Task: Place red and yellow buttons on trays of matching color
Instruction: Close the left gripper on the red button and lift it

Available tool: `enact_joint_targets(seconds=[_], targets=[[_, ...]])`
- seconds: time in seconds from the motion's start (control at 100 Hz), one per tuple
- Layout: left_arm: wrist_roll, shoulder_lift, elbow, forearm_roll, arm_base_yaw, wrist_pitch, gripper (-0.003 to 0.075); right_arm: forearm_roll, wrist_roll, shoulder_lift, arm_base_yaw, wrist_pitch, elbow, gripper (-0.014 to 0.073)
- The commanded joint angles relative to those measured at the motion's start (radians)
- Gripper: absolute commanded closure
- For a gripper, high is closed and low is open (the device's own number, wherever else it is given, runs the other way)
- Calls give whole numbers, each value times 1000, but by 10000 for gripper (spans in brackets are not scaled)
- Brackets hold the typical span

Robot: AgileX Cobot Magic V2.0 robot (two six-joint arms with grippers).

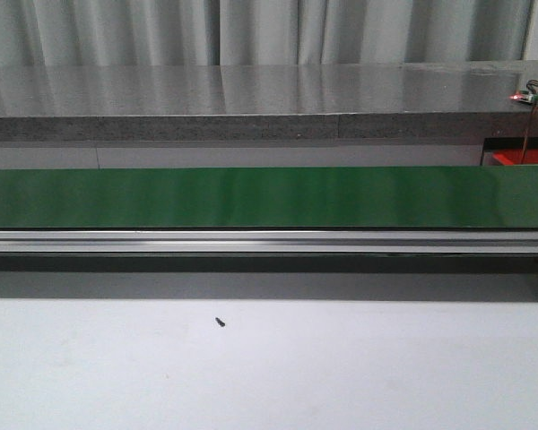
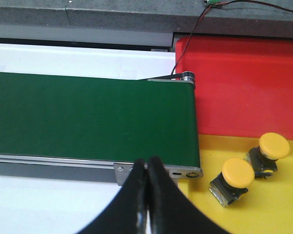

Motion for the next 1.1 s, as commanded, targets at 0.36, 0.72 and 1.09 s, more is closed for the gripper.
enact_joint_targets(seconds=[0.36,0.72,1.09], targets=[[82,-118,-172,-30,-358,1,656,0,-8,-2,2,-79,-27,661],[84,111,-425,-30,-562,80,656,0,-8,-2,2,-79,-27,661],[84,248,-529,-25,-568,208,656,0,-8,-2,2,-79,-27,661]])
